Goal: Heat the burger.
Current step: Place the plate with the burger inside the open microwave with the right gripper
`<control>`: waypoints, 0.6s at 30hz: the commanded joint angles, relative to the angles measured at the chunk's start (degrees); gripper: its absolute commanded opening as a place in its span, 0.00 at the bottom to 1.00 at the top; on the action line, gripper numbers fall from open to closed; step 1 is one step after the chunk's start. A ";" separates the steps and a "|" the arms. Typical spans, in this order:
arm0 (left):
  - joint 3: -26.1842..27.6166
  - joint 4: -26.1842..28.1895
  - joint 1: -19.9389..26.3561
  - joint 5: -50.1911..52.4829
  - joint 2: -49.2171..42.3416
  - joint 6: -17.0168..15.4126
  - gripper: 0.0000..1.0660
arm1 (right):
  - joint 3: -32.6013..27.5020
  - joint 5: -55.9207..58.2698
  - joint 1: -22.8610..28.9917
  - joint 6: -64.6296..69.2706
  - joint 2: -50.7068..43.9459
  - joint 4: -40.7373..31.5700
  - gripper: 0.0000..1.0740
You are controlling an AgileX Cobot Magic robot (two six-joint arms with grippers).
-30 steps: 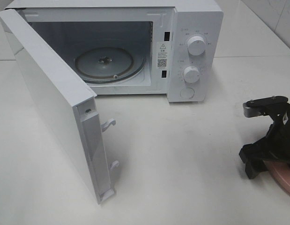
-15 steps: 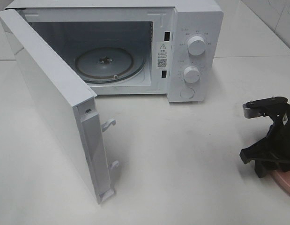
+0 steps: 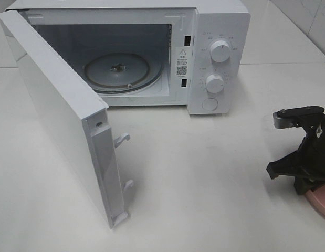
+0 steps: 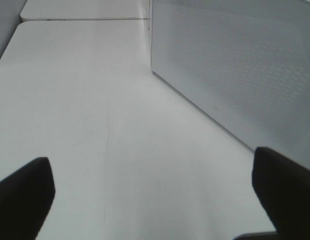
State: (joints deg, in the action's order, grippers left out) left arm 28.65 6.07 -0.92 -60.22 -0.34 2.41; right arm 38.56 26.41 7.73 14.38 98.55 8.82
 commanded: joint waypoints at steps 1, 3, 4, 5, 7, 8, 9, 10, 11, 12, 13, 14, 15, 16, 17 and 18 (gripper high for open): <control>-0.11 -0.06 0.17 0.80 -1.38 0.06 0.95 | -0.46 0.97 0.00 1.20 0.92 0.23 0.00; -0.11 -0.06 0.17 0.80 -1.38 0.06 0.95 | -0.46 1.15 0.00 1.38 0.92 0.23 0.00; -0.11 -0.06 0.17 0.80 -1.38 0.06 0.95 | -0.46 1.43 0.00 1.60 0.92 0.23 0.00; -0.11 -0.06 0.17 0.80 -1.38 0.06 0.95 | -0.46 2.12 0.23 2.41 0.92 0.23 0.00; -0.11 -0.06 0.17 0.80 -1.38 0.06 0.95 | -0.46 2.81 1.55 3.09 0.92 1.60 0.00; -0.11 -0.06 0.17 0.80 -1.38 0.06 0.95 | -0.46 2.81 1.55 3.09 0.92 1.60 0.00; -0.11 -0.06 0.17 0.80 -1.38 0.06 0.95 | -0.46 2.92 2.29 4.35 0.92 2.92 0.00; -0.11 -0.06 0.17 0.80 -1.38 0.06 0.95 | -0.46 3.27 3.50 7.39 0.92 5.39 0.00; -0.11 -0.06 0.17 0.80 -1.38 0.06 0.95 | -0.46 3.27 3.50 7.39 0.92 5.39 0.00; -0.11 -0.06 0.17 0.80 -1.38 0.06 0.95 | -0.46 3.78 3.90 9.28 0.92 7.05 0.00; -0.11 -0.06 0.17 0.80 -1.38 0.06 0.95 | -0.46 4.70 4.93 12.49 0.92 10.20 0.00; -0.11 -0.06 0.17 0.80 -1.38 0.06 0.95 | -0.46 4.70 4.93 12.49 0.92 10.20 0.00; -0.11 -0.06 0.17 0.80 -1.38 0.06 0.95 | -0.46 5.44 5.50 14.09 0.92 11.80 0.00; -0.11 -0.06 0.17 0.80 -1.38 0.06 0.95 | -0.46 6.36 6.59 17.07 0.92 14.27 0.00; -0.11 -0.06 0.17 0.80 -1.38 0.06 0.95 | -0.46 6.36 6.59 17.07 0.92 14.27 0.00; -0.11 -0.06 0.17 0.80 -1.38 0.06 0.95 | -0.46 7.39 7.56 19.48 0.92 16.44 0.00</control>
State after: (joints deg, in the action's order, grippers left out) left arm 28.65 6.07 -0.92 -60.22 -0.34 2.41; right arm 38.56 31.97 14.78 30.77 98.61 22.92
